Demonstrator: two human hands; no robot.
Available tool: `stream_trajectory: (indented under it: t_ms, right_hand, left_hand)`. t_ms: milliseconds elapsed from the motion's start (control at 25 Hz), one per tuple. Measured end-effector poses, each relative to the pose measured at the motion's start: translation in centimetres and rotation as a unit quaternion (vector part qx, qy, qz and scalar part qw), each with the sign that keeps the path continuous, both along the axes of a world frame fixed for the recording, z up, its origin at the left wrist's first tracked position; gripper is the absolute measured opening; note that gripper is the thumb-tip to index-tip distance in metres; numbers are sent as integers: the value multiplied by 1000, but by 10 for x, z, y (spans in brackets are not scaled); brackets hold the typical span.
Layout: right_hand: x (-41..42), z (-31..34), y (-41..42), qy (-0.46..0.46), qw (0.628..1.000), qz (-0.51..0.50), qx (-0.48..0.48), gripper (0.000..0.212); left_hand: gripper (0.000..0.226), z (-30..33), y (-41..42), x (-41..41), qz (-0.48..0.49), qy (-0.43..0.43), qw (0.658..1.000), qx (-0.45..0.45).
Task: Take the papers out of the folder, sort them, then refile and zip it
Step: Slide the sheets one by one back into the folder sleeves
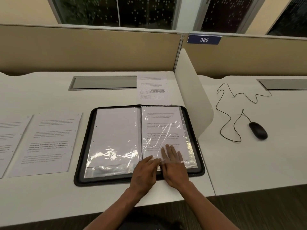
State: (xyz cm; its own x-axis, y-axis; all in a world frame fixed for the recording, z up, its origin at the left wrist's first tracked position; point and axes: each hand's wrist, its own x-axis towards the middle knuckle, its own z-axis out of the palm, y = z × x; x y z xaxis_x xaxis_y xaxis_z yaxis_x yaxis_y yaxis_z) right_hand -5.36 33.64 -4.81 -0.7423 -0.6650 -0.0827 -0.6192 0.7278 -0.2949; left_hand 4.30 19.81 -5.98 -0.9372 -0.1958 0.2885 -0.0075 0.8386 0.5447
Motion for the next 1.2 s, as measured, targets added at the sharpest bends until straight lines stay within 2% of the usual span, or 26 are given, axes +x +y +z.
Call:
stream_trajectory:
  t_ms: [200,320,440,520,600,640,720,880,1000,1120,1200]
  right_hand:
    - [2,-6,3,5,999,-8,-39,63]
    - [18,2,12,25,989,-53,-135,47]
    - [29,31,26,64,928,-214,-297,14]
    - [12,45,43,44,879,-347,-324,23]
    - [-5,48,41,-59,857,-409,-307,38]
    - [-11,51,39,-116,853,-411,-300,42]
    - [-21,54,36,-172,846,-397,-311,42]
    - [-31,65,16,-191,829,-350,-393,42]
    - [-26,87,-13,-207,829,-263,-447,49]
    - [-17,108,-43,-205,836,-165,-482,49]
    - [-10,118,-64,-216,838,-108,-490,49]
  left_hand:
    - [34,3,-2,1,8,21,1000,19]
    - [33,3,-4,1,33,19,999,37]
    - [33,4,-5,2,62,15,993,94]
    - [32,7,5,-5,70,24,987,140]
    - [31,9,4,0,94,30,977,189]
    - [31,9,4,1,103,33,973,206]
    - [33,11,7,2,106,34,968,224]
    - [49,27,11,7,103,7,957,270]
    - [41,53,6,-2,160,21,930,330]
    - [50,93,-9,-18,243,27,898,365]
    - [49,119,-24,-25,241,41,883,401]
